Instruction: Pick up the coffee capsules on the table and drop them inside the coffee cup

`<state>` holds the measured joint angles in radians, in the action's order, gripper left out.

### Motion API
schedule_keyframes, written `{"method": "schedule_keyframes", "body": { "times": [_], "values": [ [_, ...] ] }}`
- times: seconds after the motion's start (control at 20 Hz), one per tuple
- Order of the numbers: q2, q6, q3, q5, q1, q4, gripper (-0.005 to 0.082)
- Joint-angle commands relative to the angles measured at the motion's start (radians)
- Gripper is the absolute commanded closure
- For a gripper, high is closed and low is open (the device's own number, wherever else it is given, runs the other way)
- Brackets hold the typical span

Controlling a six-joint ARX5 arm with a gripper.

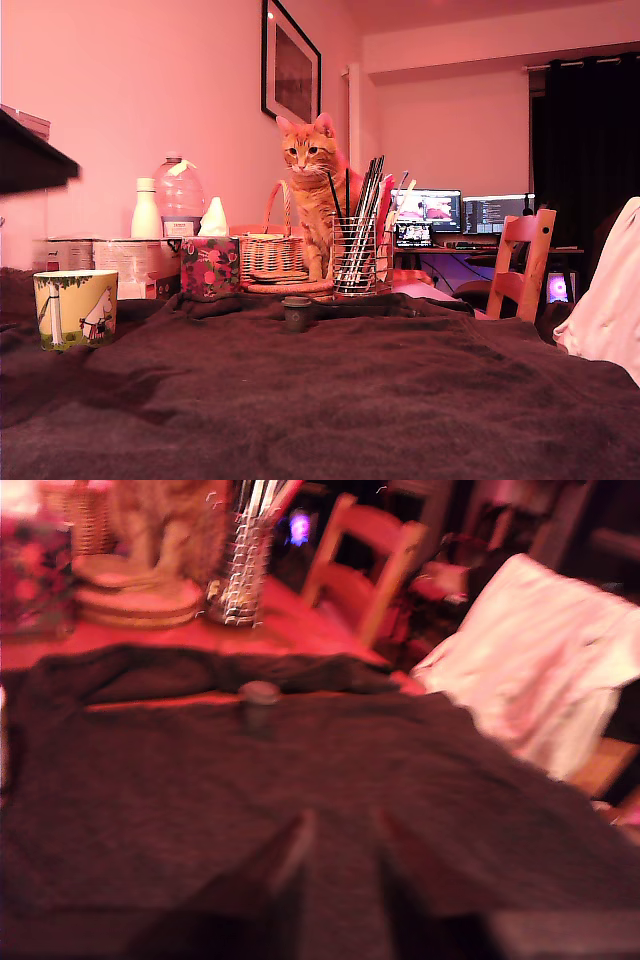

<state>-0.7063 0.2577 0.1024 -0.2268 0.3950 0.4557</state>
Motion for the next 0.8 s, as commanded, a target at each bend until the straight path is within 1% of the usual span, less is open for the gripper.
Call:
{"method": "schedule_keyframes", "body": {
  "times": [0.0, 0.05, 0.1, 0.2, 0.35, 0.75],
  "values": [
    [-0.046, -0.01, -0.01, 0.019, 0.008, 0.062, 0.0197],
    [-0.076, -0.054, -0.01, 0.03, 0.012, 0.086, 0.0164],
    [-0.106, -0.055, -0.01, 0.042, 0.014, 0.106, 0.0163],
    [-0.161, -0.084, -0.01, 0.05, 0.014, 0.146, 0.0163],
    [-0.242, -0.095, -0.01, 0.05, 0.014, 0.235, 0.0163],
    [-0.491, -0.102, -0.008, 0.05, 0.014, 0.491, 0.0164]
  ]
}}
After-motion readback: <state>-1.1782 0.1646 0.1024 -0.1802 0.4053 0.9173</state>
